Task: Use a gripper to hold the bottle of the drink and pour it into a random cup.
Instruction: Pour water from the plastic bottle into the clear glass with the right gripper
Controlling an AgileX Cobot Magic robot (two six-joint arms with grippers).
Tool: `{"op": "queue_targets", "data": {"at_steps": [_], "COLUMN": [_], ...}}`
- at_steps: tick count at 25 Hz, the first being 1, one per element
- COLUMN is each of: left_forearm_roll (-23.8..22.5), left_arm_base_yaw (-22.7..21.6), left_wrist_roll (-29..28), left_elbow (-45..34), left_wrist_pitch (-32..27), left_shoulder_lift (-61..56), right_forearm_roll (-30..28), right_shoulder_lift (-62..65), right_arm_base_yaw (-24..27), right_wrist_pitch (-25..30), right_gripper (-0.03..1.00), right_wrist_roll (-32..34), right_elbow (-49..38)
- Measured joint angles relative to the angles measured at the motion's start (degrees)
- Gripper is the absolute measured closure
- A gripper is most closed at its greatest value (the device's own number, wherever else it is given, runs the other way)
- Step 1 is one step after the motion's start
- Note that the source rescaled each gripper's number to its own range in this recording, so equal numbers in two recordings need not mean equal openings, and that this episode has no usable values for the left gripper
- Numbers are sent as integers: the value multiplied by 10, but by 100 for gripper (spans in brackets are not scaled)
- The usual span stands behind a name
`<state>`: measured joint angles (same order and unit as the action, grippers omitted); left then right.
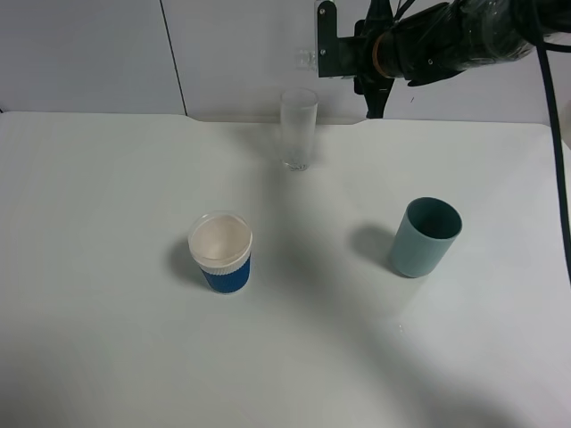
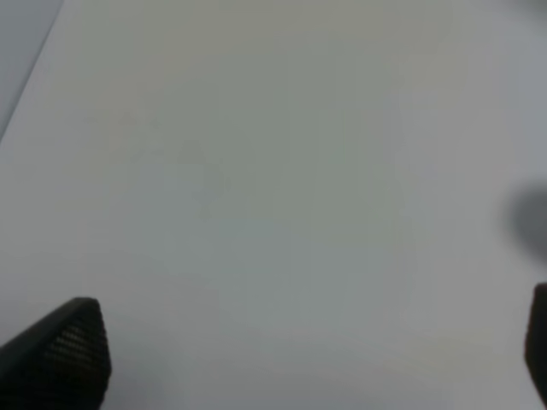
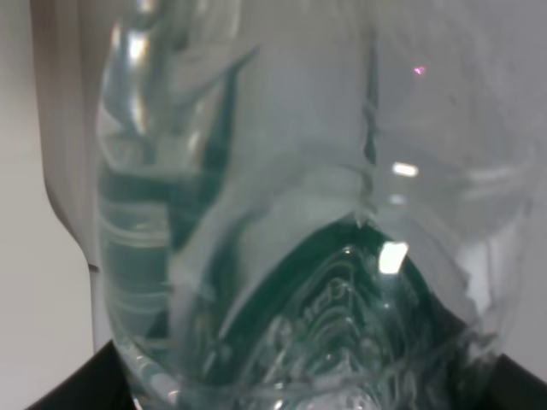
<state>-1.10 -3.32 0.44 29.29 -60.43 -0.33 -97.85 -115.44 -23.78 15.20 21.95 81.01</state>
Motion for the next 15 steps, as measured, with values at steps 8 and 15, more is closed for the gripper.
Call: {"op": "queue_targets", "data": {"at_steps": [8,15], "left_forearm_roll": [0,0], "left_arm_base_yaw": [0,0], "left_wrist_roll": [0,0], "left_elbow": [0,0], "left_wrist_pitch": [0,0], "left_shoulder_lift": [0,0], "right_forearm_roll": [0,0], "right_shoulder_lift": [0,0], "right_arm_base_yaw": [0,0], "right_wrist_pitch": [2,12], "right_gripper": [97,97], "right_wrist_roll": [-7,-35], "right_elbow": [0,0]}}
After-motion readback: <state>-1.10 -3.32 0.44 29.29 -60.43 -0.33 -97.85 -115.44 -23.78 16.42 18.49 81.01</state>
